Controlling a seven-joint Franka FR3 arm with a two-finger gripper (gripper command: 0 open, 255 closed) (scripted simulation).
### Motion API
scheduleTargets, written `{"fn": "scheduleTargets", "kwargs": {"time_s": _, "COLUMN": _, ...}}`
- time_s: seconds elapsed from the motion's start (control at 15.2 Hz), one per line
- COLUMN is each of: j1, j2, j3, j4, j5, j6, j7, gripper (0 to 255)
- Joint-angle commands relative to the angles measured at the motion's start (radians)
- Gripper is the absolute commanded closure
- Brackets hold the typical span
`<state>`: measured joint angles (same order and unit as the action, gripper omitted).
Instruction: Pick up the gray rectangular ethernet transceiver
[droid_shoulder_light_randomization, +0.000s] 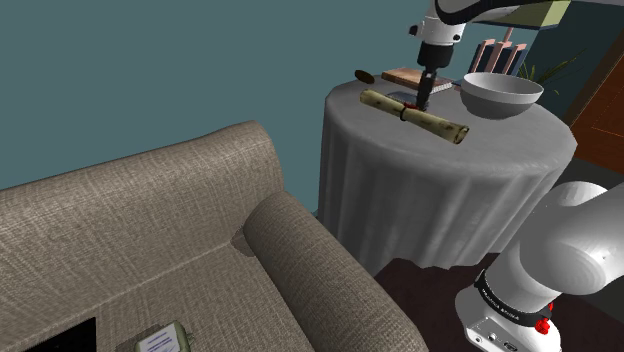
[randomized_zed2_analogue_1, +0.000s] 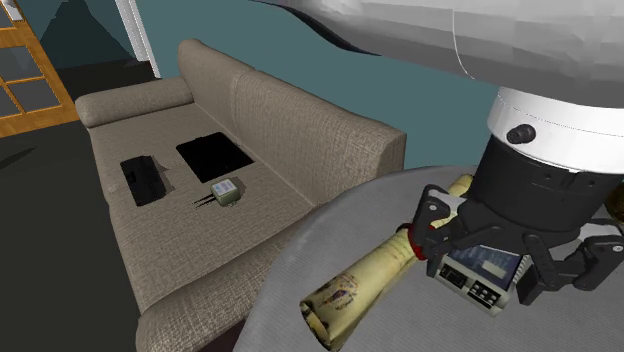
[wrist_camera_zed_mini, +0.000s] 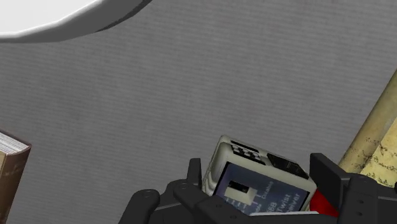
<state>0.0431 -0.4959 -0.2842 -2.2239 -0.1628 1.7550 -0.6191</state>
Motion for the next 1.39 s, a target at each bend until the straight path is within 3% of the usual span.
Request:
{"fn": "scheduleTargets", "kwargs": {"time_s": 0.0, "j1": 0.007, "j2": 0.014, "j3": 0.005, "j4": -0.015, "j5": 0.037, "j6": 0.0, "j7": 0.003, "gripper": 255}}
{"fn": "scheduleTargets", "kwargs": {"time_s": 0.46, "j1": 0.004, "j2": 0.002, "j3": 0.002, "j4": -0.03, "j5": 0.033, "j6": 0.004, "j7": 0.0, "gripper": 255}}
{"fn": "scheduleTargets", "kwargs": {"time_s": 1.32, "j1": 0.013, "j2": 0.021, "j3": 0.015, "j4": 0.16, "j5": 0.046, "j6": -0.167, "j7": -0.006, "gripper": 255}}
